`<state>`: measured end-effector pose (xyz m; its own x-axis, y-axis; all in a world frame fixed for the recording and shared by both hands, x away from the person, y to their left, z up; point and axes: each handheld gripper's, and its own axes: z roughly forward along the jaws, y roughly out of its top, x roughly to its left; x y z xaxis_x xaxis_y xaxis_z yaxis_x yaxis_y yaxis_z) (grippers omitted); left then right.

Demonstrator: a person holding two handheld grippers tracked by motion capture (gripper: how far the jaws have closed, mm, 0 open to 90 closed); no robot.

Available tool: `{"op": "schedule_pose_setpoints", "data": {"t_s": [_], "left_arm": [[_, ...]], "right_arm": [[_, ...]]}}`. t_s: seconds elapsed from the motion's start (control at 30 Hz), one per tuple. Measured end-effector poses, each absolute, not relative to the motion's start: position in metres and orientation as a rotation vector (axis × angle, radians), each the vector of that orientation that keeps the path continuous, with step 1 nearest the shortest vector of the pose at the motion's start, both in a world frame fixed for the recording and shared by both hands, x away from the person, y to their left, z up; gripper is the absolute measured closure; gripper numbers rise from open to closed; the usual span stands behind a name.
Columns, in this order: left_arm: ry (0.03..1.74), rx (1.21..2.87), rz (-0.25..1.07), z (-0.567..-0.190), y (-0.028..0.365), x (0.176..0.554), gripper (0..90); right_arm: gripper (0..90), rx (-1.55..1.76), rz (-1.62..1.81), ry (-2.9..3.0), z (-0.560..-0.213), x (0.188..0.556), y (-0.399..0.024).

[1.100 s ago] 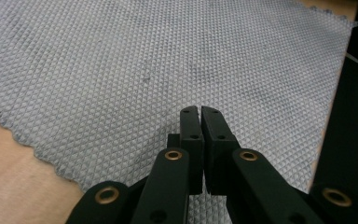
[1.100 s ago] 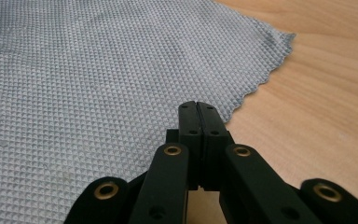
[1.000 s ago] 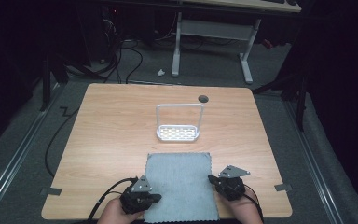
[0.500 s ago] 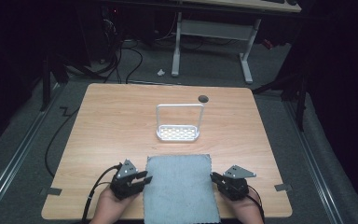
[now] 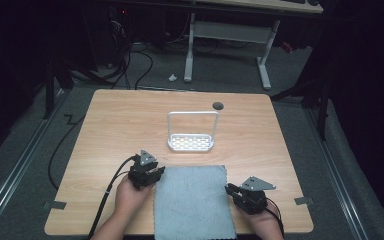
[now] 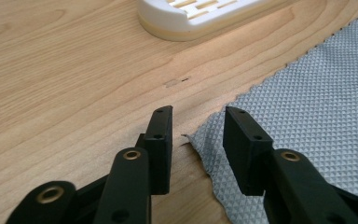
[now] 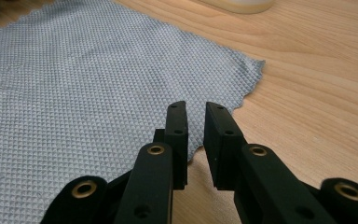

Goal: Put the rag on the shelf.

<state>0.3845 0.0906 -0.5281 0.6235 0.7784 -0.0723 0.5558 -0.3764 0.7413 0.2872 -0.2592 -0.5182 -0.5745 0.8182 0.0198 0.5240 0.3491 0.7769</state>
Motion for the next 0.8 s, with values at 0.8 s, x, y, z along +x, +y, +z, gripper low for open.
{"op": "schedule_pose_setpoints", "data": {"t_s": [0.8], "left_arm": [[1.022,2.030,0.353,-0.534,0.095,0.378,87.8]], "right_arm": [[70.2,1.289,1.016,2.129,-0.507,0.342,-0.245]]}}
